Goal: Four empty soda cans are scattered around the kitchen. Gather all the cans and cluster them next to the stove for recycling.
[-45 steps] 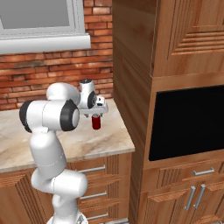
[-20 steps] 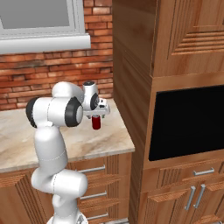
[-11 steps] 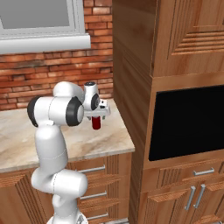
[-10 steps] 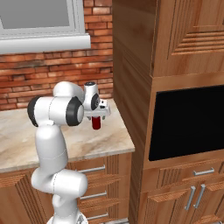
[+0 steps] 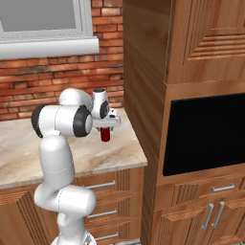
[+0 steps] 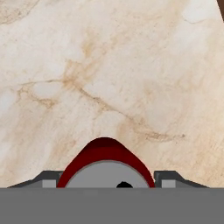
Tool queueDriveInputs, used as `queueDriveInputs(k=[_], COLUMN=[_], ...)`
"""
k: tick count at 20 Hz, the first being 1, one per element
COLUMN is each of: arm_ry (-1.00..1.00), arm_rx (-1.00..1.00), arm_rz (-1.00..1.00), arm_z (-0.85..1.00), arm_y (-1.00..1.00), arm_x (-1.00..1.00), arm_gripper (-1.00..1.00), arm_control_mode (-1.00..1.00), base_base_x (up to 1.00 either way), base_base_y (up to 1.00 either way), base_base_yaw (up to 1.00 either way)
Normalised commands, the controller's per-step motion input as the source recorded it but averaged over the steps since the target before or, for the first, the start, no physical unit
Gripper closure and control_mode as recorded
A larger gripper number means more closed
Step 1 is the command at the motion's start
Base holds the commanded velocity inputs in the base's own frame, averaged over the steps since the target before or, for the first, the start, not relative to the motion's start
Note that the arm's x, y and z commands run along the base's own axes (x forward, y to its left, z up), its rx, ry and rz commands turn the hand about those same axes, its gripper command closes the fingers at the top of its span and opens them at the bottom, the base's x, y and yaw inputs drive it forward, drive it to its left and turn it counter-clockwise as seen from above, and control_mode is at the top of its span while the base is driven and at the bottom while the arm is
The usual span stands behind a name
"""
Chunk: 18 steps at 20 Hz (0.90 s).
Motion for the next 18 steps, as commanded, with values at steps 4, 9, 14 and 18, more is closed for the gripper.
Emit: queueDriveInputs(k=[4, 9, 14, 18], arm_ry=[0.01, 0.0, -0.05, -0.01], arm_rx=[0.0, 0.0, 0.0, 0.0], arm_rz=[0.0, 0.0, 0.01, 0.0], arm_z=[-0.01, 0.0, 0.1, 0.32], arm_y=[0.0, 0.0, 0.0, 0.0], arm_x=[0.0, 0.0, -0.03, -0.23], arm_gripper=[1.0, 1.0, 1.0, 1.0], arm_control_mode=[-1.0, -1.0, -1.0, -1.0], base_base_x=[0.0, 0.0, 0.0, 0.0], base_base_y=[0.0, 0.0, 0.0, 0.0], base_base_yaw=[0.0, 0.0, 0.0, 0.0])
